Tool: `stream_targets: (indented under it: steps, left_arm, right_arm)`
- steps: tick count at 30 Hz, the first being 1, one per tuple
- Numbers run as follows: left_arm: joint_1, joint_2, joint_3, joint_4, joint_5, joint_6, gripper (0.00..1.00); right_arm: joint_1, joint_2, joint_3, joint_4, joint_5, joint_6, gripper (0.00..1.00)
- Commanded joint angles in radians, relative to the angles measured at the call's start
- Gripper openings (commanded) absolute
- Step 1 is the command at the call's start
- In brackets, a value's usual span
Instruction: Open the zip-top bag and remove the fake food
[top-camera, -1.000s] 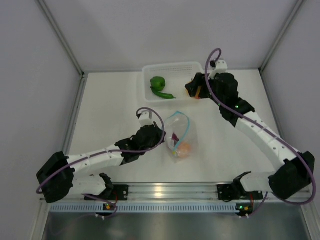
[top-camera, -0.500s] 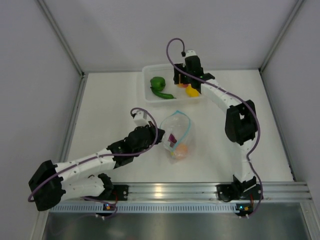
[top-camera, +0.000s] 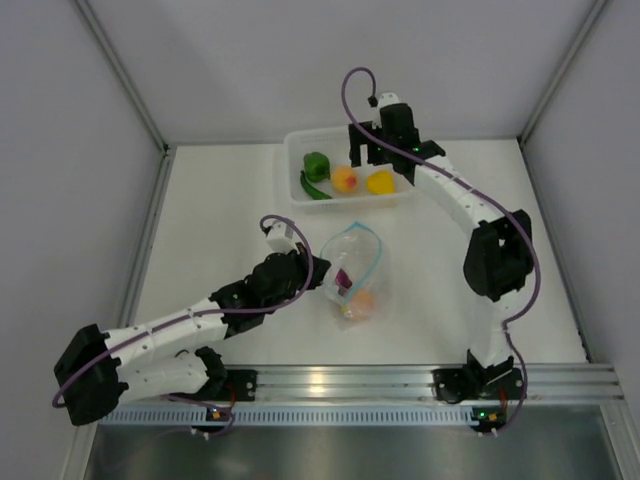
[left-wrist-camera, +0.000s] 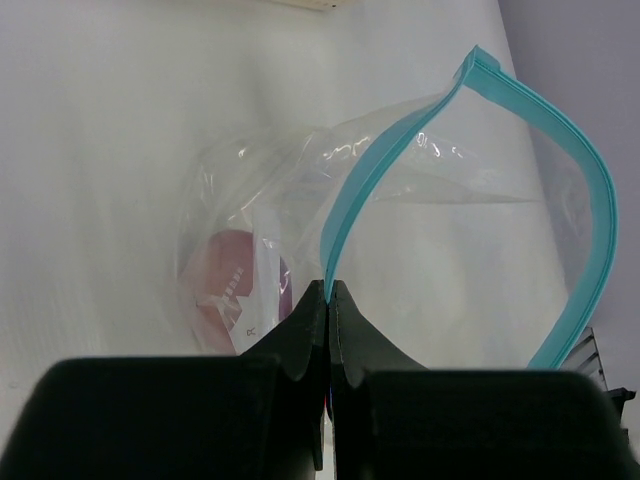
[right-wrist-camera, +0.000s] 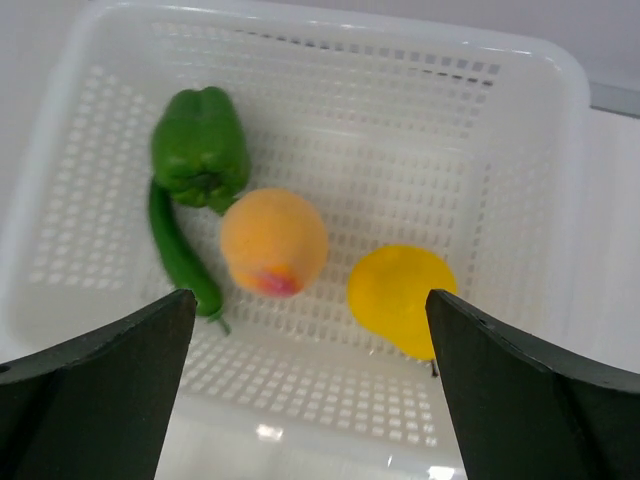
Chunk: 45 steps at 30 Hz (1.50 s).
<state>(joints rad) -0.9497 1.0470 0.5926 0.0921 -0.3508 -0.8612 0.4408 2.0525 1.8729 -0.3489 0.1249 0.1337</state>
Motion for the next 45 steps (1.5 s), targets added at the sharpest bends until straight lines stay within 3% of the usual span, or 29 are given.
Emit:
stream_targets:
  steps: [1, 4, 7, 12, 16, 21, 27, 33, 40, 45]
  left_arm:
    - [0.005, -0.022, 0.033, 0.018, 0.024, 0.005, 0.00]
    - [0.005, -0.024, 0.059, 0.018, 0.027, 0.001, 0.00]
    - [0.005, -0.022, 0.090, 0.018, 0.032, -0.007, 0.00]
    - [0.003, 0.007, 0.145, 0.018, 0.035, -0.025, 0.00]
    - [0.000, 0.048, 0.205, 0.018, 0.049, -0.038, 0.00]
    - [-0.021, 0.106, 0.288, 0.020, 0.050, -0.055, 0.00]
    - [-0.089, 0.176, 0.378, 0.020, -0.008, -0.070, 0.00]
    - [-0.162, 0.223, 0.408, 0.056, -0.077, -0.133, 0.00]
    - [-0.179, 0.271, 0.398, 0.101, -0.021, -0.160, 0.00]
    - [-0.179, 0.257, 0.353, 0.100, -0.033, -0.154, 0.00]
  right_arm:
    - [-0.022, -0.259, -0.079, 0.031, -0.277, 0.044, 0.99]
    - [-0.034, -0.424, -0.246, 0.067, -0.399, 0.159, 0.79]
    - [-0.016, -0.600, -0.407, 0.050, -0.355, 0.247, 0.70]
    - [0.084, -0.881, -0.630, -0.012, -0.278, 0.227, 0.66]
    - [0.168, -1.034, -0.727, -0.071, -0.246, 0.240, 0.51]
    - [0.265, -1.186, -0.874, -0.052, -0.194, 0.320, 0.43]
    - [0.291, -1.244, -1.034, 0.057, -0.186, 0.394, 0.38]
    - [0.294, -1.204, -1.115, 0.084, 0.031, 0.405, 0.36]
    - [0.274, -1.151, -1.083, -0.171, 0.410, 0.333, 0.38]
    - [0.219, -1.123, -1.031, -0.310, 0.560, 0.282, 0.39]
